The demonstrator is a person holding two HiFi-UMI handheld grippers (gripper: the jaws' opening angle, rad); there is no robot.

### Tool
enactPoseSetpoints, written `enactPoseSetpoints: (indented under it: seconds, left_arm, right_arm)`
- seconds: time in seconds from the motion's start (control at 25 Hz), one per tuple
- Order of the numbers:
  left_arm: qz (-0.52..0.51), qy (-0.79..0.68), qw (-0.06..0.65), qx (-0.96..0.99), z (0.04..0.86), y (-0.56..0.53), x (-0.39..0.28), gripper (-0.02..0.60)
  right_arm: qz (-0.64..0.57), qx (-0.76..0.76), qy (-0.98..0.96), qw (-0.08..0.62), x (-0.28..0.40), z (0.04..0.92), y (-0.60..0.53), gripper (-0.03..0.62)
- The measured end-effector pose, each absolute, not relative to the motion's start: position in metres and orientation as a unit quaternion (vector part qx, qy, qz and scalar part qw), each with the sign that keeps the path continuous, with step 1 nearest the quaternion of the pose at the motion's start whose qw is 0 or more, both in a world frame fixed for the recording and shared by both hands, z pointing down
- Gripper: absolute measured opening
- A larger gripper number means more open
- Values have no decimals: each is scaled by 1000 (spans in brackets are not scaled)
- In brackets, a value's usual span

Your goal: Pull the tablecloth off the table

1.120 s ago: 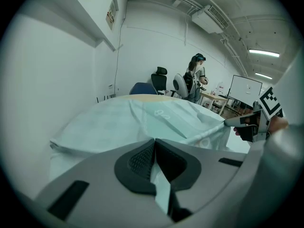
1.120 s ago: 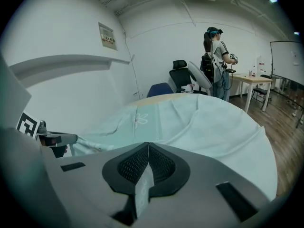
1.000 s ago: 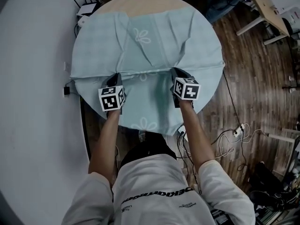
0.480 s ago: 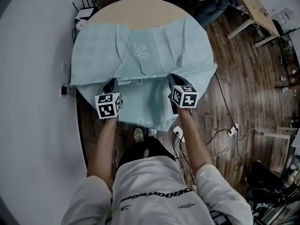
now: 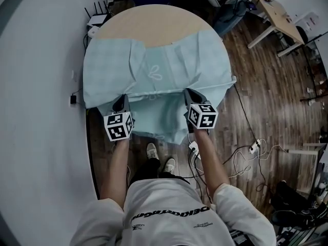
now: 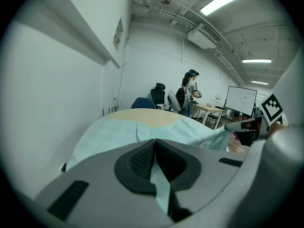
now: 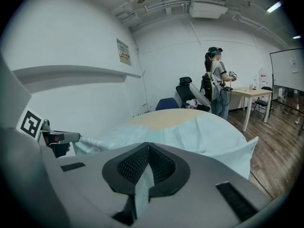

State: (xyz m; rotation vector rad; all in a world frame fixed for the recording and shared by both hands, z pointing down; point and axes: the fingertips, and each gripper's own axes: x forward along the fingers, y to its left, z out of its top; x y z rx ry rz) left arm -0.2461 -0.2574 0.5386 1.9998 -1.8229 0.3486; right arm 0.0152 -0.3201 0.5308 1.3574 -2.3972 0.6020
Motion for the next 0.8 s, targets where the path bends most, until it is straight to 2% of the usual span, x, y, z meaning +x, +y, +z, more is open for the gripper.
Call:
enactPoseSetpoints:
  seconds: [0.8]
  left_arm:
    - [84,-684,108,717,444,-107,-193,14]
  right_arm:
    - [146,478,-862,89,68,450,-177,32]
